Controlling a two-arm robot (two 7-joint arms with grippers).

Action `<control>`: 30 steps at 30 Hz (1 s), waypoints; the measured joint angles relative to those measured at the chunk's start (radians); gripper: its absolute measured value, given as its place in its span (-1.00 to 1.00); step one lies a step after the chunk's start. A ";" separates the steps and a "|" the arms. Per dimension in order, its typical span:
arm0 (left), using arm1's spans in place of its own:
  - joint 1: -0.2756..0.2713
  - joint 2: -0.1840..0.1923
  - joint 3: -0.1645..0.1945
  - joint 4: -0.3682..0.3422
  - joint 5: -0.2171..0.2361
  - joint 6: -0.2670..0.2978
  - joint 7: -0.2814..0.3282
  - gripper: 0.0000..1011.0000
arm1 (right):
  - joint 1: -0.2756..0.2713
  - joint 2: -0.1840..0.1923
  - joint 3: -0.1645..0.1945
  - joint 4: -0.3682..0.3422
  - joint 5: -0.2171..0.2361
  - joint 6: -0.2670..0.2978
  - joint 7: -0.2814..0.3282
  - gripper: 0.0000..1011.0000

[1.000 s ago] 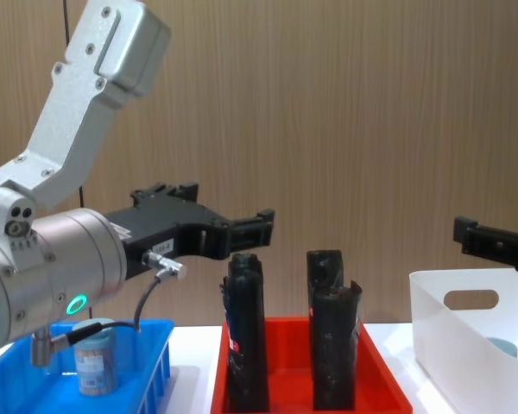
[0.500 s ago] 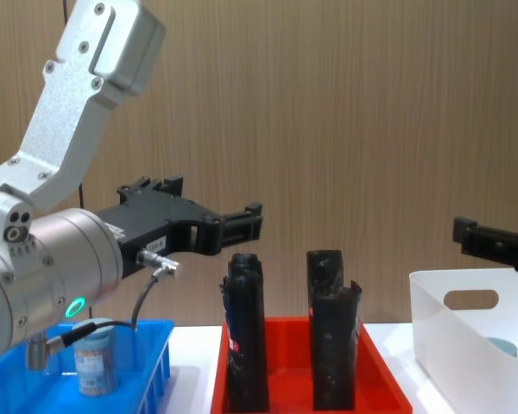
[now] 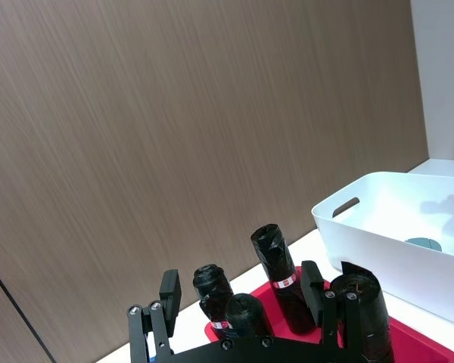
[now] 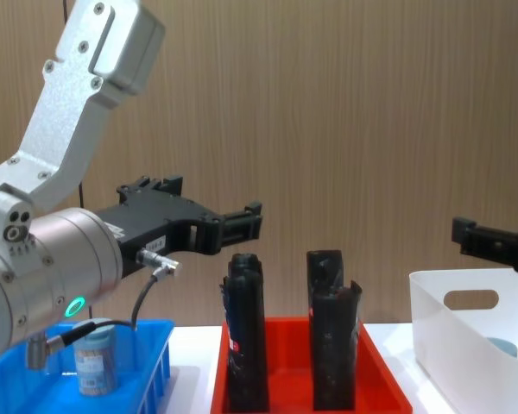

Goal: Pick the cotton swabs from the blue box and place them into the white box.

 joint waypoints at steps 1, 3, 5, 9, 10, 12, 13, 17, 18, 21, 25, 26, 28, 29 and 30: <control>0.000 0.000 0.000 0.000 0.000 0.000 0.000 0.99 | 0.000 0.000 0.000 0.000 0.000 0.001 0.002 0.98; 0.000 0.000 0.000 0.000 0.000 0.000 0.000 0.99 | 0.003 0.000 0.001 0.001 0.001 0.004 0.009 0.98; 0.000 0.000 0.000 0.000 0.000 0.000 0.000 0.99 | 0.005 0.001 0.002 0.002 0.002 0.008 0.018 0.98; 0.000 0.000 0.000 0.000 0.000 0.000 0.000 0.99 | 0.016 0.005 0.005 0.006 0.008 0.027 0.050 0.98; 0.000 0.000 0.000 0.000 0.000 0.000 0.000 0.99 | 0.018 0.005 0.006 0.006 0.009 0.032 0.057 0.98; 0.000 0.000 0.000 0.001 0.000 0.001 0.000 0.99 | 0.026 0.007 0.007 0.010 0.014 0.047 0.079 0.98; 0.000 0.000 0.000 0.001 0.000 0.001 0.000 0.99 | 0.029 0.008 0.008 0.011 0.015 0.052 0.087 0.98; 0.000 0.000 0.000 0.001 0.000 0.001 0.000 0.99 | 0.046 0.012 0.010 0.020 0.023 0.085 0.130 0.98; 0.000 0.000 0.000 0.001 0.000 0.001 0.000 0.99 | 0.049 0.012 0.011 0.022 0.024 0.091 0.139 0.98; 0.000 0.000 0.000 0.001 0.000 0.001 0.000 0.99 | 0.066 0.015 0.012 0.033 0.031 0.120 0.178 0.98; 0.000 0.000 0.000 0.001 0.000 0.001 0.000 0.99 | 0.093 0.015 0.013 0.053 0.036 0.154 0.226 0.98; 0.000 0.000 0.000 0.001 0.000 0.001 0.000 0.99 | 0.104 0.014 0.013 0.063 0.037 0.167 0.248 0.98; 0.000 0.000 0.000 0.001 0.000 0.001 0.000 0.99 | 0.118 0.013 0.013 0.074 0.037 0.178 0.264 0.98; 0.000 0.000 0.000 0.001 0.000 0.001 0.000 0.99 | 0.130 0.011 0.013 0.087 0.037 0.189 0.280 0.98; 0.000 0.000 0.000 0.001 0.000 0.001 0.000 0.99 | 0.136 0.010 0.013 0.092 0.037 0.196 0.290 0.98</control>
